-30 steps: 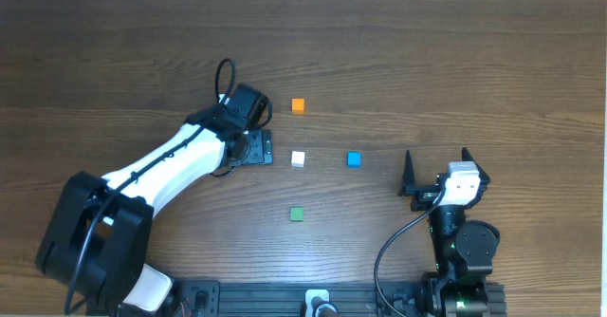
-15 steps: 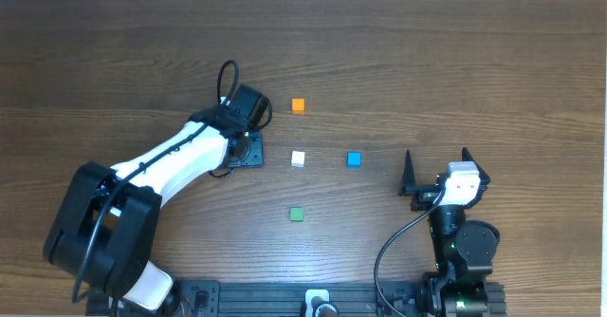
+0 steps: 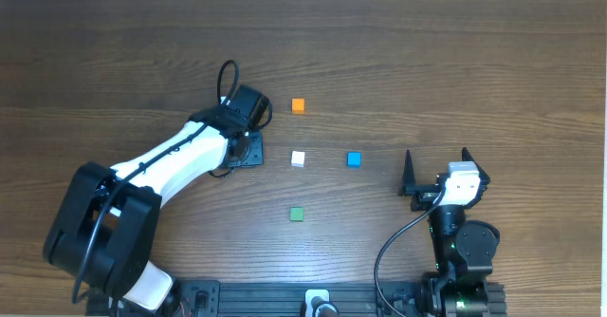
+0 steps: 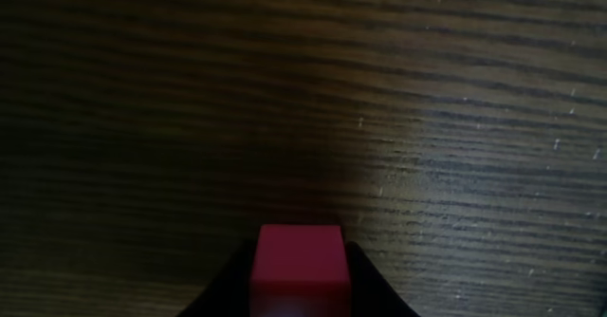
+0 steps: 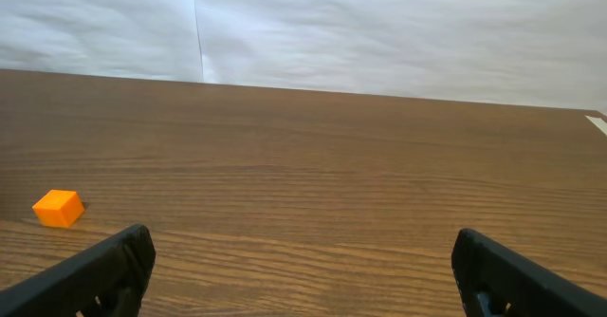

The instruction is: Stack Cubes

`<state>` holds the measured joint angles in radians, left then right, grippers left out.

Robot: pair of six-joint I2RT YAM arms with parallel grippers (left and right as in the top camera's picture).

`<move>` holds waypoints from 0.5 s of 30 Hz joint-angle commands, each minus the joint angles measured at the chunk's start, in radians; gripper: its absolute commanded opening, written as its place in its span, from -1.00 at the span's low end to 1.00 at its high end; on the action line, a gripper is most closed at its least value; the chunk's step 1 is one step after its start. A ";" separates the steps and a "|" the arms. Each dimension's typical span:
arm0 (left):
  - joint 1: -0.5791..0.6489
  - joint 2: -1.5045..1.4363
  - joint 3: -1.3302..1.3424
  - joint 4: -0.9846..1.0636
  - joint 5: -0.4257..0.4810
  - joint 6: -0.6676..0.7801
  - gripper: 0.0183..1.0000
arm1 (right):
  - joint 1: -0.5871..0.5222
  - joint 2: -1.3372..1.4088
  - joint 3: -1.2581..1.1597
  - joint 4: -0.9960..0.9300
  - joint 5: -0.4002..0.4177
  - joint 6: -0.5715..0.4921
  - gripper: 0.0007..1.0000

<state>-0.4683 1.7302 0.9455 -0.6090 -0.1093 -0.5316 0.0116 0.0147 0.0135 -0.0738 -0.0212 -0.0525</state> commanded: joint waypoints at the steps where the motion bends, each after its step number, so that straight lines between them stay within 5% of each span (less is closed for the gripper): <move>1: 0.003 0.003 0.036 -0.010 0.003 -0.042 -0.76 | -0.005 -0.009 -0.008 0.002 -0.008 -0.001 0.98; 15: -0.235 0.021 0.394 -0.277 -0.035 -0.231 -0.80 | -0.005 -0.009 -0.008 0.002 -0.008 -0.001 0.98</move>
<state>-0.6525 1.7302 1.3010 -0.8761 -0.1299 -0.6895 0.0116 0.0147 0.0135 -0.0738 -0.0212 -0.0528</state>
